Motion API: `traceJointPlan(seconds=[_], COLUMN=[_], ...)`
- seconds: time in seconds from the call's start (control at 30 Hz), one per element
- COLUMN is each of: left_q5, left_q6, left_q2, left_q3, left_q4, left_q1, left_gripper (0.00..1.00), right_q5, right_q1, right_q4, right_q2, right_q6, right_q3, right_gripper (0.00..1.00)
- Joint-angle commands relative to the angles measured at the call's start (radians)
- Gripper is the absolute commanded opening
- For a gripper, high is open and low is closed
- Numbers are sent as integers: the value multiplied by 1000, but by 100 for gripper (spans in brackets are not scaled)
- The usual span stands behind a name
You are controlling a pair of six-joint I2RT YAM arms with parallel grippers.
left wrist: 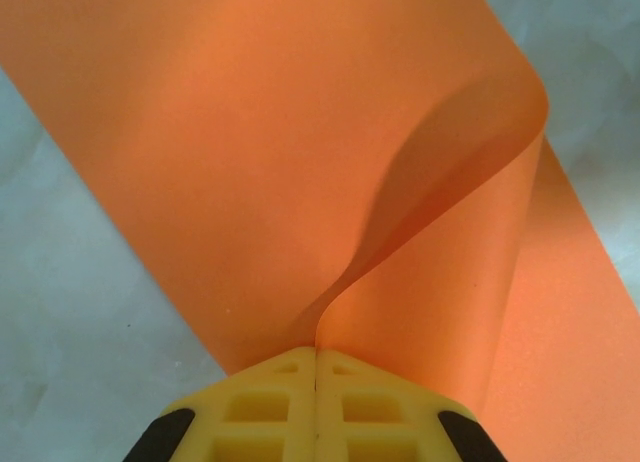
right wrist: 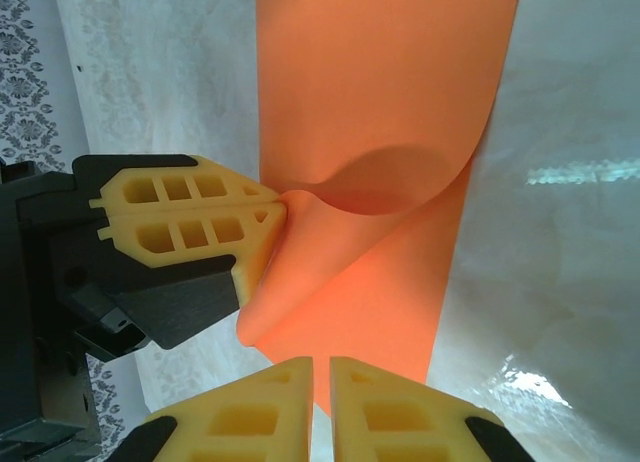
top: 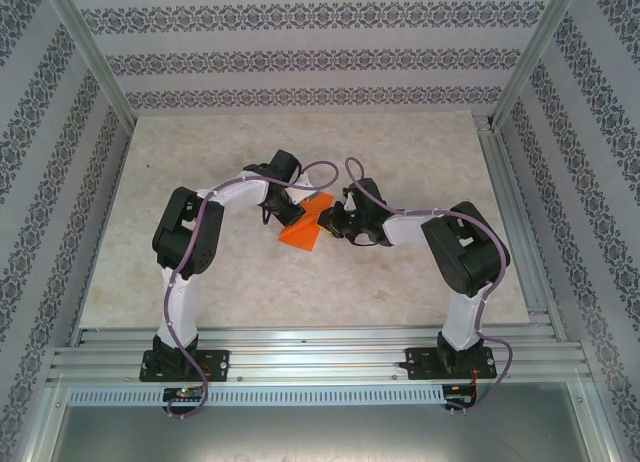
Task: Fold a paper plane with a square sheet of paper (fold left side to right side)
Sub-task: Fold the triangle a second time at the center of the table.
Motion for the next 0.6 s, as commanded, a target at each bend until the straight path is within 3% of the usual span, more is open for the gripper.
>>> traceJointPlan(seconds=[0.0, 0.57], left_q5=[-23, -21], left_q6=[26, 45], left_q2=[16, 33], left_q3=[33, 45], left_q4=[-20, -44], left_q1=[13, 11], left_gripper=[6, 6], right_q5=[22, 10], right_q1=[1, 2], right_q4=[-8, 34], right_q2=[1, 21], right_q6=[-14, 23], right_q3=[20, 48], right_gripper=[13, 12])
